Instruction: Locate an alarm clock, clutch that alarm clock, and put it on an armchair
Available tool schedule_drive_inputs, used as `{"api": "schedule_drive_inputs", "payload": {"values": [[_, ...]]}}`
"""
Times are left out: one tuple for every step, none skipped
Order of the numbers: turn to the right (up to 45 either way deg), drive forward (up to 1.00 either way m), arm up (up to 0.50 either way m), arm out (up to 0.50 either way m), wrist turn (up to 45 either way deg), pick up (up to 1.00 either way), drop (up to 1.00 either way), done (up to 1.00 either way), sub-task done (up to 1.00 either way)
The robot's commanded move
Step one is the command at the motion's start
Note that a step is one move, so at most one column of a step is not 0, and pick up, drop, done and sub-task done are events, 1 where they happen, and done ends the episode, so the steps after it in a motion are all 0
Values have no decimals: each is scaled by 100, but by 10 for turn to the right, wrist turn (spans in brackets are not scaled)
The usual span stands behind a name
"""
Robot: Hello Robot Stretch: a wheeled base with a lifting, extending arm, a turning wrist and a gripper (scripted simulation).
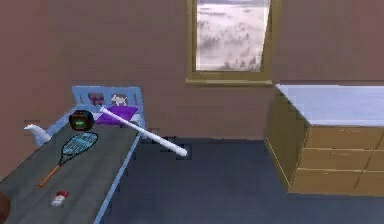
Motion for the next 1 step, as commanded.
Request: {"api": "schedule_drive_inputs", "payload": {"values": [[0, 100, 0, 0, 0, 0, 0, 0, 0]]}}
